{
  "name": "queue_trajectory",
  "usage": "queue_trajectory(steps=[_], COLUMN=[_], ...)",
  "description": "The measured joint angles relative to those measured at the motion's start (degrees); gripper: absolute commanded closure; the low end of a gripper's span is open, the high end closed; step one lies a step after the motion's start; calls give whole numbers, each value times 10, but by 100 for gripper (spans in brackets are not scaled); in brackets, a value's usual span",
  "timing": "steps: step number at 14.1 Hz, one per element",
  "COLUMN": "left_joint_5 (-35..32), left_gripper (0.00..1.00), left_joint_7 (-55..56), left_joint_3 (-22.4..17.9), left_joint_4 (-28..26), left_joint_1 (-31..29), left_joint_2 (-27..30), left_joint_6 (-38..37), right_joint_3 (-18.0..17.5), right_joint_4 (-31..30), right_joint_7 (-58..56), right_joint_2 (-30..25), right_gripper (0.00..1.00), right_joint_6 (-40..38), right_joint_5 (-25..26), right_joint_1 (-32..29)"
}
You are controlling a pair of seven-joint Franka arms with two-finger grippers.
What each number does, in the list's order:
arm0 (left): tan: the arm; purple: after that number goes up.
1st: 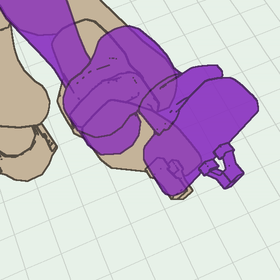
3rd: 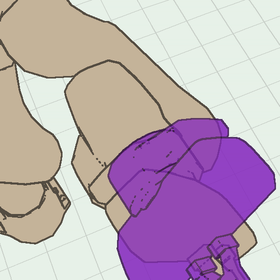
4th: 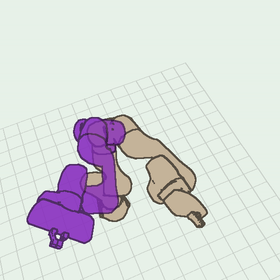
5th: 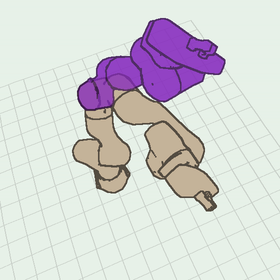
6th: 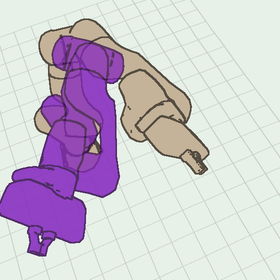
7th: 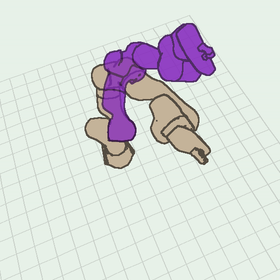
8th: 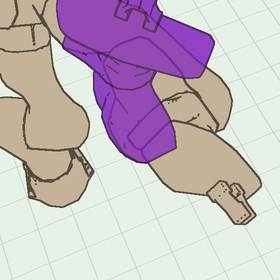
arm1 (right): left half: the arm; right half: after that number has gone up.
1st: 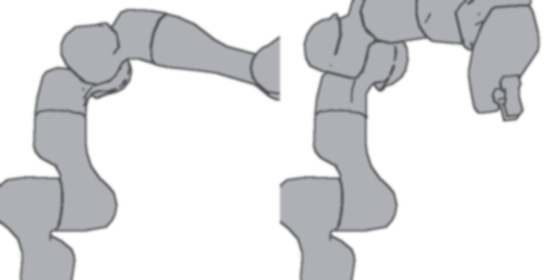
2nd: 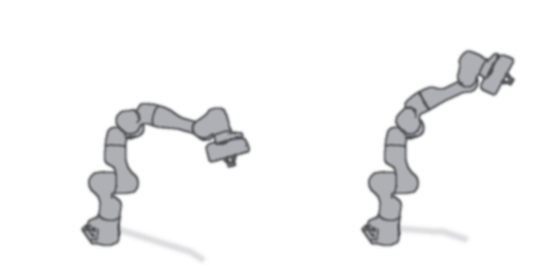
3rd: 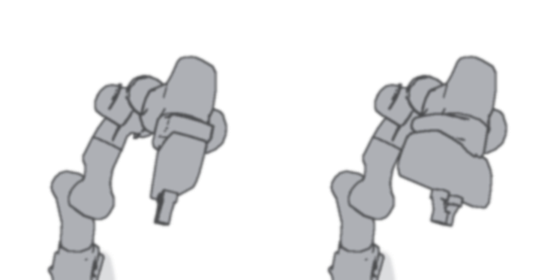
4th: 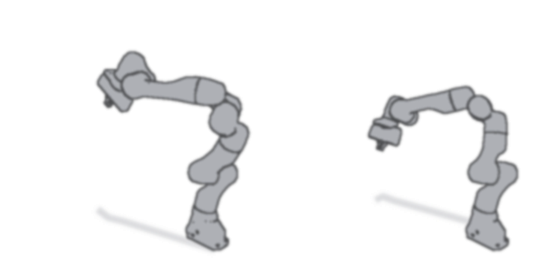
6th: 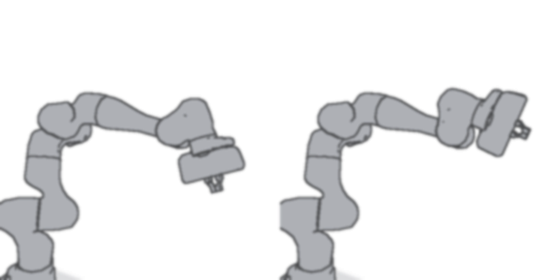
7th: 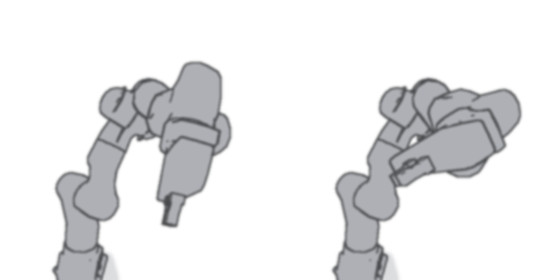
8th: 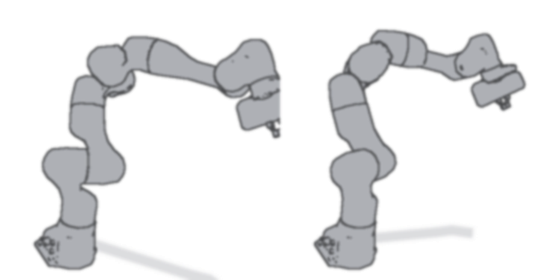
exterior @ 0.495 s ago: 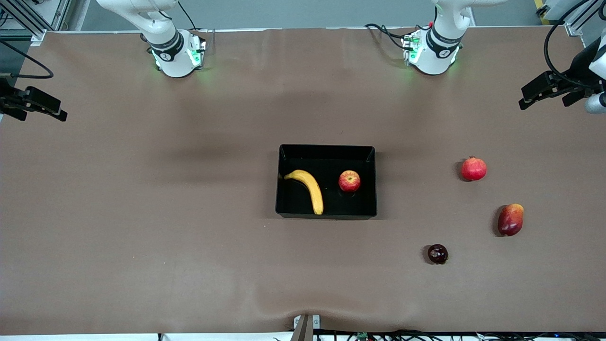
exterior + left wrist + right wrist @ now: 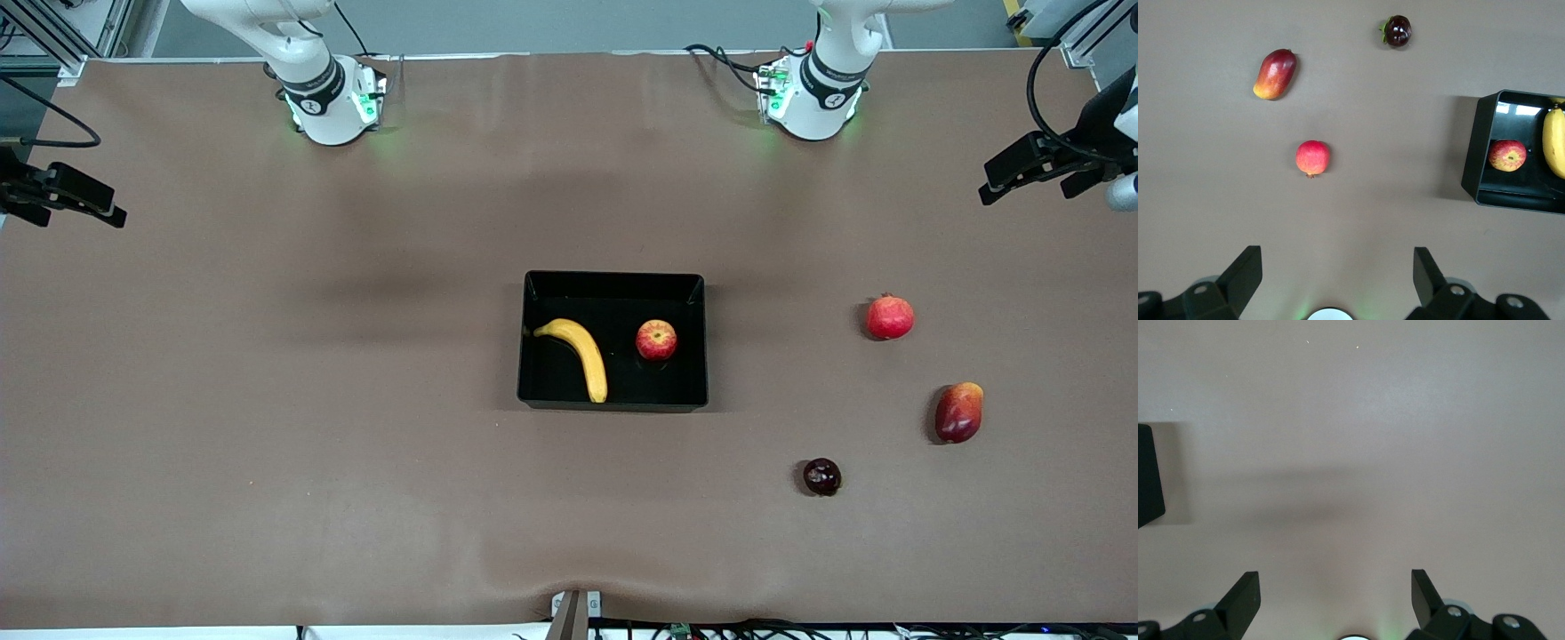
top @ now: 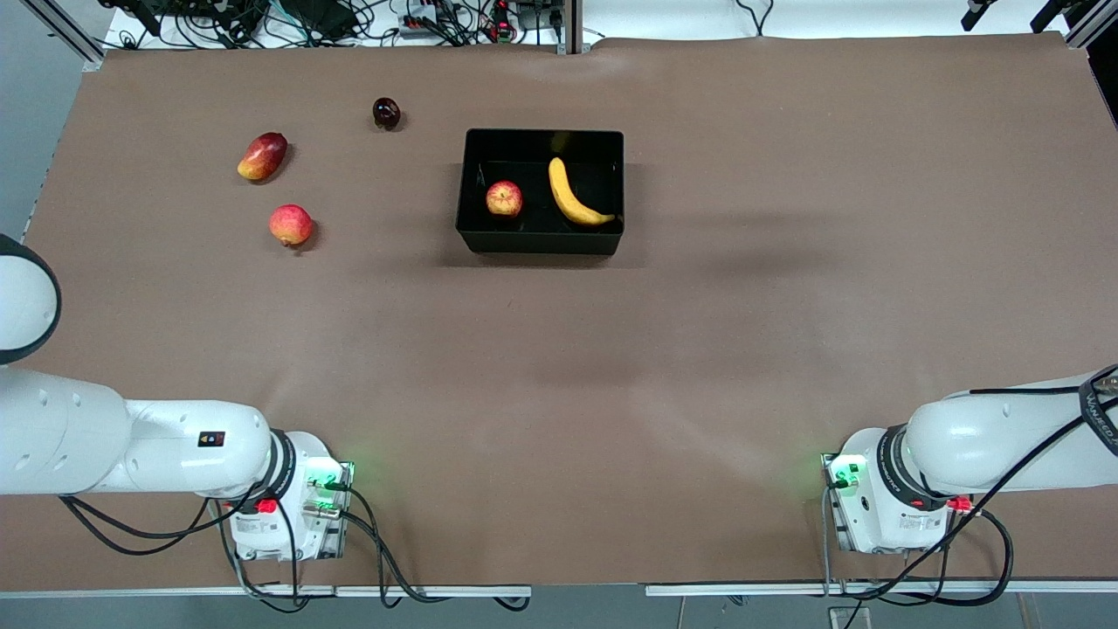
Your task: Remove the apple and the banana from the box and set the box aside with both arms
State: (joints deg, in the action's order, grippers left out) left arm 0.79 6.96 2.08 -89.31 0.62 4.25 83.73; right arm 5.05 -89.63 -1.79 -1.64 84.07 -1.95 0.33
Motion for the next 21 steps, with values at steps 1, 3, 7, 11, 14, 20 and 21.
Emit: queue_trajectory(steps=[1,3,7,11,14,20,21], left_joint_5=[0,0,0,0,0,0,0], left_gripper=[0,0,0,0,0,0,0], left_joint_7=[0,0,1,6,32,166,193], left_joint_3=[0,0,6,30,64,149,156], left_joint_4=[2,4,4,4,4,4,4], left_joint_1=[0,0,3,10,11,27,39], left_joint_2=[0,0,-1,-12,-30,-79,-92], left_joint_6=[0,-1,-3,-4,-4,16,28], right_joint_3=[0,0,0,1,1,0,0], right_joint_4=[0,0,-1,-2,-2,-2,-2], right_joint_7=[0,0,0,0,0,0,0], right_joint_2=[0,0,0,1,3,6,7], right_gripper=[0,0,0,0,0,0,0], right_joint_6=[0,0,-1,-1,0,0,0], right_joint_5=[0,0,0,0,0,0,0], right_joint_1=[0,0,0,-1,-1,0,0])
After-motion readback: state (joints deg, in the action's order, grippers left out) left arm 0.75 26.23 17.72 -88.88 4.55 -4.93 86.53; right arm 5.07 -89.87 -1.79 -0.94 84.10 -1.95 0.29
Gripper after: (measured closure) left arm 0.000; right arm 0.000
